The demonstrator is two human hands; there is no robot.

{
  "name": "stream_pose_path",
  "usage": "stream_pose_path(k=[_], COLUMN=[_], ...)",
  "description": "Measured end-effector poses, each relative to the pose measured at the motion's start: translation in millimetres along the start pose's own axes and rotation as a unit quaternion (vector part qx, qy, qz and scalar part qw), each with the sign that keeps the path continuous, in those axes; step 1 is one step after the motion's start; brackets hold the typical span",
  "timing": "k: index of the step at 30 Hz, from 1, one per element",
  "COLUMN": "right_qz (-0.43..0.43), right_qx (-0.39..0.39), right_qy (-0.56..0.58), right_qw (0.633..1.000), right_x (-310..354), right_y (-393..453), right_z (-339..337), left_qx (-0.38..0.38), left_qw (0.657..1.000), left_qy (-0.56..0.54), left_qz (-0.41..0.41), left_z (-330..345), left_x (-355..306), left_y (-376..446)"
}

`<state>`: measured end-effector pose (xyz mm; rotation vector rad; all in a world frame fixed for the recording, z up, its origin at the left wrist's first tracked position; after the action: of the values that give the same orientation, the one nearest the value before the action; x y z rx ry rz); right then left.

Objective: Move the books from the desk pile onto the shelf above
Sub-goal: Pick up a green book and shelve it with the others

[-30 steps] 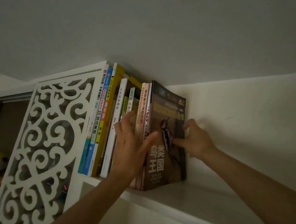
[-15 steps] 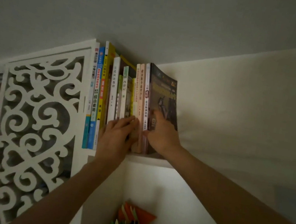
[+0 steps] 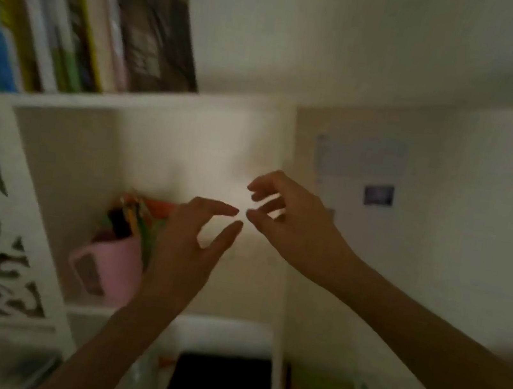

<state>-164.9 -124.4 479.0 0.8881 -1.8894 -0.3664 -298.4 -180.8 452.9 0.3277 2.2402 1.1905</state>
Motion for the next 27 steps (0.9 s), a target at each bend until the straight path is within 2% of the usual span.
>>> stream_pose_path(k=[4, 7, 10, 13, 16, 19, 22, 25, 27], right_qz=[0.138, 0.241, 0.342, 0.416, 0.458, 0.491, 0.532, 0.589, 0.617], right_qx=[0.058, 0.096, 0.123, 0.167, 0.191, 0.196, 0.161, 0.117, 0.09], right_qy=[-0.072, -0.107, -0.116, -0.106, -0.082, -0.054, 0.02, 0.115, 0.169], right_qw=[0.986, 0.96, 0.924, 0.888, 0.864, 0.847, 0.831, 0.792, 0.763], right_x=[-110.3, -195.0, -274.7, -338.1, -387.3, -422.3, -443.6, -455.8, -459.3], right_y=[-88.8, -154.3, -220.1, -277.4, -317.4, -335.1, -335.2, -326.9, -320.2], right_z=[-26.6, -53.8, -78.0, -84.2, -77.6, -65.2, -49.5, -24.7, 0.3], left_qx=[0.142, 0.273, 0.346, 0.353, 0.327, 0.3, 0.281, 0.308, 0.323], left_qw=[0.986, 0.943, 0.903, 0.886, 0.853, 0.844, 0.84, 0.789, 0.777], left_qy=[-0.043, -0.1, -0.114, -0.09, -0.087, -0.057, -0.014, 0.122, 0.182], left_qz=[-0.076, -0.164, -0.225, -0.286, -0.398, -0.442, -0.464, -0.517, -0.509], left_z=[112.2, 191.7, 262.0, 309.9, 337.7, 347.8, 352.3, 359.3, 359.0], left_x=[-6.2, -9.6, -8.3, 3.5, 22.2, 42.0, 73.8, 126.7, 132.1], left_y=[-82.7, -144.0, -198.1, -242.5, -283.7, -312.6, -332.0, -370.3, -370.4])
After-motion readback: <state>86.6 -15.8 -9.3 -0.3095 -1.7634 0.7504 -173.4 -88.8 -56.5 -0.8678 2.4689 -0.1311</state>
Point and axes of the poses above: each hand's wrist, its own y-axis towards the middle knuckle, its own z-axis out of the palm, x = y × z, the point moved 4 cm from there along y, towards the middle knuckle, and after that the axes turned 6 degrees about z, right-handed, at the moved point
